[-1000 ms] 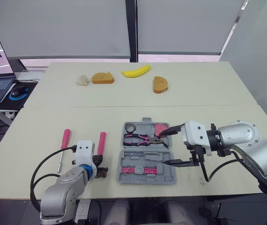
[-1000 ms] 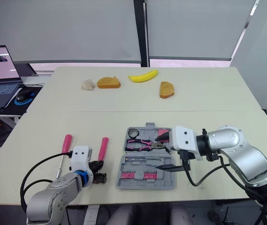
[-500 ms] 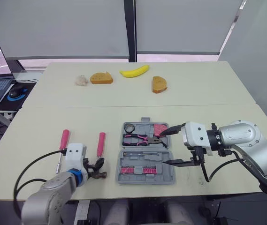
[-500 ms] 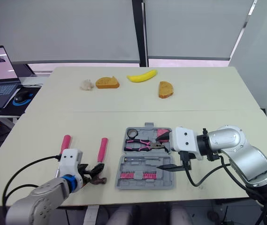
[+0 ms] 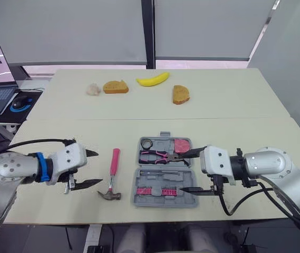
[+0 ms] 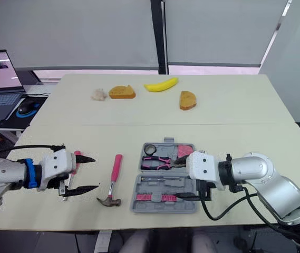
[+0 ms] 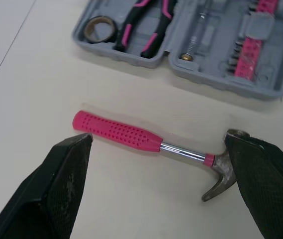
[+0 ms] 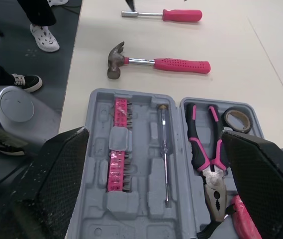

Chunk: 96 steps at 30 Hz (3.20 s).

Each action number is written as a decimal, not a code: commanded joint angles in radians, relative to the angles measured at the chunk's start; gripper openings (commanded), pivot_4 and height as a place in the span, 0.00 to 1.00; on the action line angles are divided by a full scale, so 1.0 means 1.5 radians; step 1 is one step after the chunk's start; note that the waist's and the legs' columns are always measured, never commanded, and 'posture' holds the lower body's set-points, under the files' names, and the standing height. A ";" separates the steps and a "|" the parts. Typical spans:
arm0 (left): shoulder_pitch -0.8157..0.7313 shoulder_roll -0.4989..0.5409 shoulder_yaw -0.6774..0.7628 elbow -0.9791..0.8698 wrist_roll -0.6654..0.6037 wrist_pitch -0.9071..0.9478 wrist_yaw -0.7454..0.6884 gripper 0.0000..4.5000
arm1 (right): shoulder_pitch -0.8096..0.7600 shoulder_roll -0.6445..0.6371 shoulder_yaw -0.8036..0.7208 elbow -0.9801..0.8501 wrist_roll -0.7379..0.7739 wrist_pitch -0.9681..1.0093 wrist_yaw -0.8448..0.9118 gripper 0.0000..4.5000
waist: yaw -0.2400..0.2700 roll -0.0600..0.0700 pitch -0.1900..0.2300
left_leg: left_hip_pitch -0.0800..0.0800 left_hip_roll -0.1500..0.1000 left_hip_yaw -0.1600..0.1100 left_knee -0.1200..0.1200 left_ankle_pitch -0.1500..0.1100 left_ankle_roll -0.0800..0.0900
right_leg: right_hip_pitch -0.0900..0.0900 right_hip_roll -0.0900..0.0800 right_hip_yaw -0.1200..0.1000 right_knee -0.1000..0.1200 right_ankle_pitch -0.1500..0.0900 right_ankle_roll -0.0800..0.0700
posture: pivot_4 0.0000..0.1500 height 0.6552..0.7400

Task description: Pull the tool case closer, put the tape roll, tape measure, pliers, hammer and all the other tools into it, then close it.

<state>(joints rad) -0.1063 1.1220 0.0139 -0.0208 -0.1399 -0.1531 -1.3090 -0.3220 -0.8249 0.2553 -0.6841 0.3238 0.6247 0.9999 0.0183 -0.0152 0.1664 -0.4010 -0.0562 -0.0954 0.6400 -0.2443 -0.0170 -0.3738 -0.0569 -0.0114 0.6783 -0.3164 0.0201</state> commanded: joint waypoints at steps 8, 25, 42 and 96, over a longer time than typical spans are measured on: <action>-0.440 -0.113 -0.355 0.458 0.152 -0.690 -0.204 0.97 | -0.024 0.021 0.017 -0.034 0.012 0.048 -0.038 1.00 | -0.002 -0.001 0.001 | -0.002 -0.002 0.000 0.003 -0.001 0.001 | 0.000 0.000 0.000 0.000 0.001 0.003 | 1.00 1.00; -0.582 -0.239 -0.524 0.745 0.483 -0.974 0.036 0.78 | -0.028 0.029 0.017 -0.078 0.031 0.100 -0.063 1.00 | -0.033 -0.007 0.004 | -0.002 -0.002 -0.002 0.004 0.000 0.002 | 0.000 0.002 -0.001 0.003 0.001 0.004 | 1.00 1.00; -0.631 -0.235 -0.556 0.742 0.764 -0.973 0.368 0.02 | -0.025 0.026 0.021 -0.063 0.030 0.081 -0.066 1.00 | -0.028 -0.008 0.005 | 0.000 -0.002 -0.001 0.004 0.000 0.002 | 0.002 0.002 -0.002 0.003 0.002 0.005 | 1.00 1.00; -0.089 -0.273 -0.010 -0.211 -0.369 0.811 0.916 0.02 | -0.096 0.092 0.113 0.054 -0.071 0.026 -0.070 1.00 | -0.024 -0.012 0.006 | 0.001 -0.002 -0.001 0.005 0.001 0.000 | 0.000 0.001 0.002 0.008 0.002 0.005 | 1.00 1.00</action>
<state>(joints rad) -0.2188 0.7461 -0.0417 -0.2962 -0.7226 1.0484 0.0118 -0.4480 -0.6910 0.4278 -0.5921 0.2192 0.6827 0.8880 -0.0171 -0.0331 0.1754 -0.3995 -0.0593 -0.0972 0.6475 -0.2433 -0.0165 -0.3735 -0.0550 -0.0091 0.6897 -0.3138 0.0268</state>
